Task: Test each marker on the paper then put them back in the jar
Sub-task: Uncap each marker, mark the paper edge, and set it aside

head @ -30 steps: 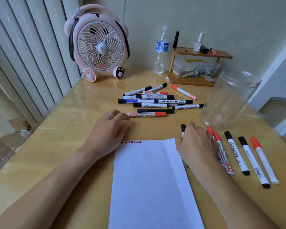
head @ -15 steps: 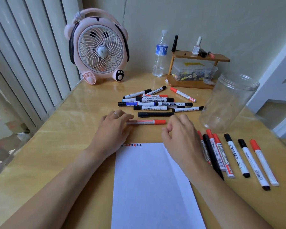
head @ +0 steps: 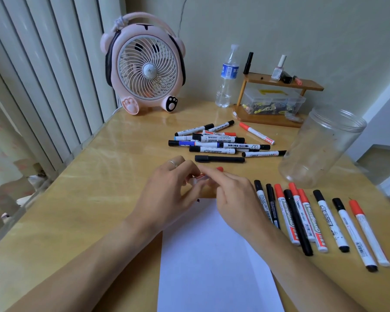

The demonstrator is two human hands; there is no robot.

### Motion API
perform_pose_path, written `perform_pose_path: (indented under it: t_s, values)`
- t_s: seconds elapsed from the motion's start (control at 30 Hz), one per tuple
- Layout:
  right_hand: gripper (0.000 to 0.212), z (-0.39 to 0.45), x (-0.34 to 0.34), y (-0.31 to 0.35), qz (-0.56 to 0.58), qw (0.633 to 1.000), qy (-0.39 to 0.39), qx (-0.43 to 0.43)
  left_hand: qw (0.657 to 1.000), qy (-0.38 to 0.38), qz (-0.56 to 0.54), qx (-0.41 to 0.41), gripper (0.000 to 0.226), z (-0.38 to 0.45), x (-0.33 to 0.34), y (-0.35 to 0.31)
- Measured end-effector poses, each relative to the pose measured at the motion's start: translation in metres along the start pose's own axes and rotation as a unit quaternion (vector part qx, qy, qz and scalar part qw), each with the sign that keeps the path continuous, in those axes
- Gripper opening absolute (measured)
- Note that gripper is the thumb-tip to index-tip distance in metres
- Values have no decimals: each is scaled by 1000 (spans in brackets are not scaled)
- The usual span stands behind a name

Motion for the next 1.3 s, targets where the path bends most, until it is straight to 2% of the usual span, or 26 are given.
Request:
perform_pose_path:
  t_s: [0.07, 0.13, 0.2, 0.27, 0.3, 0.4, 0.43, 0.5, 0.57, 0.63, 0.73, 0.8, 0.9, 1.07, 1.17, 1.3]
  values:
    - [56, 1, -10, 2, 44, 998, -48, -14, 996, 66, -23, 48, 29, -2, -4, -7]
    - [40, 0, -18, 6, 57, 995, -70, -45, 992, 96, -14, 79, 32, -1, -8, -9]
    - [27, -3, -20, 9, 51, 996, -56, -57, 995, 59, 24, 71, 24, 0, -11, -4]
    - [15, -5, -17, 11, 44, 997, -39, -56, 993, 19, 97, 61, 34, 3, -10, 4]
    - [16, -6, -16, 12, 37, 997, -33, -57, 989, 20, 131, 65, 38, 4, -8, 8]
    - [34, -7, -14, 15, -10, 998, -19, -61, 973, 60, 197, 99, 27, 6, -2, 19]
    - [36, -6, -15, 15, -30, 998, -15, -58, 970, 81, 204, 100, 33, 6, -1, 22]
    - [30, -5, -16, 17, -68, 996, 1, -57, 967, 109, 206, 106, 43, 4, 2, 23]
    - [13, -6, -15, 24, -106, 990, 25, -84, 967, 131, 189, 110, 46, 3, 4, 23]
    - [20, -8, -9, 31, -124, 985, 46, -107, 974, 157, 126, 101, 46, 2, 4, 23]
    - [35, -8, -1, 33, -105, 988, 57, -94, 984, 153, 44, 76, 44, 1, 4, 24]
    - [39, -7, 0, 29, -141, 984, 46, -100, 987, 144, 16, 62, 45, 0, 6, 23]
    - [34, -4, 0, 25, -181, 977, 29, -105, 990, 120, 10, 68, 51, 2, 8, 20]
    - [35, -7, 1, 27, -182, 978, 21, -105, 991, 108, -2, 80, 52, 4, 10, 21]
    - [41, -10, 1, 26, -202, 973, 8, -111, 990, 112, -10, 88, 51, 2, 10, 18]
    - [51, -12, -12, 20, -222, 972, -13, -76, 993, 96, -19, 66, 56, 7, -2, 24]
Point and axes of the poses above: each hand's wrist, its own z-axis towards the middle knuckle, its own x-axis out of the palm, y = z × x, the point moved 4 cm from there along z, towards the middle knuckle, and after that the axes turned 11 degrees about -x, right-handed, at the moved point
